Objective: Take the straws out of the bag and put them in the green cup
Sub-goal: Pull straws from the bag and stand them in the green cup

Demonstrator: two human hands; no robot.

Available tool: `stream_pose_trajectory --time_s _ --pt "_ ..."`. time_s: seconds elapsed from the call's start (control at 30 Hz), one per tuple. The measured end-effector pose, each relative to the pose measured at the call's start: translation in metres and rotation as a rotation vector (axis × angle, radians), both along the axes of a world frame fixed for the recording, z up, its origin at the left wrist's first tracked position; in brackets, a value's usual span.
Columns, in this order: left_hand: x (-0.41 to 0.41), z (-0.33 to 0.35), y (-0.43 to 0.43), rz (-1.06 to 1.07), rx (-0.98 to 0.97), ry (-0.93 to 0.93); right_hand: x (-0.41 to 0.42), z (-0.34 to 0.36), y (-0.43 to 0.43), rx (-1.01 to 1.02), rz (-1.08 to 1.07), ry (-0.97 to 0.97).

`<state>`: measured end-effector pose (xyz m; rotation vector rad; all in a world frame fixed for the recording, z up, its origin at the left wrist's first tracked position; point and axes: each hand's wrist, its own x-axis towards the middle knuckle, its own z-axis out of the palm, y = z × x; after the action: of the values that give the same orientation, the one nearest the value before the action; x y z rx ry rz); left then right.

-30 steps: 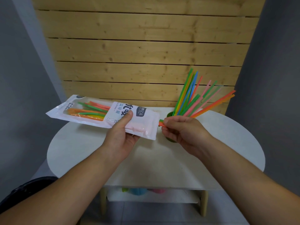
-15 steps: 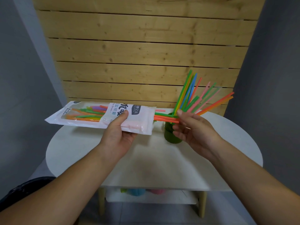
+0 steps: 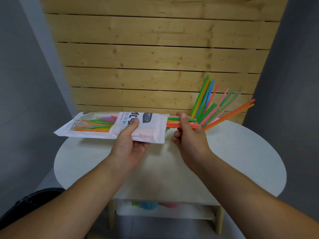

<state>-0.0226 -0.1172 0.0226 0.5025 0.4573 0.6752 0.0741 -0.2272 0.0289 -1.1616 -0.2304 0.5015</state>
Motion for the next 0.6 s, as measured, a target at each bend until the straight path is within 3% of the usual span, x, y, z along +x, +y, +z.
stream_pose_trajectory --time_s 0.37,0.6 --pt "0.000 0.002 -0.001 0.027 -0.029 -0.007 0.003 0.010 -0.002 0.062 -0.163 -0.021" --pt "0.000 0.003 -0.001 0.050 -0.041 -0.002 0.004 0.015 -0.009 0.080 -0.104 -0.083"
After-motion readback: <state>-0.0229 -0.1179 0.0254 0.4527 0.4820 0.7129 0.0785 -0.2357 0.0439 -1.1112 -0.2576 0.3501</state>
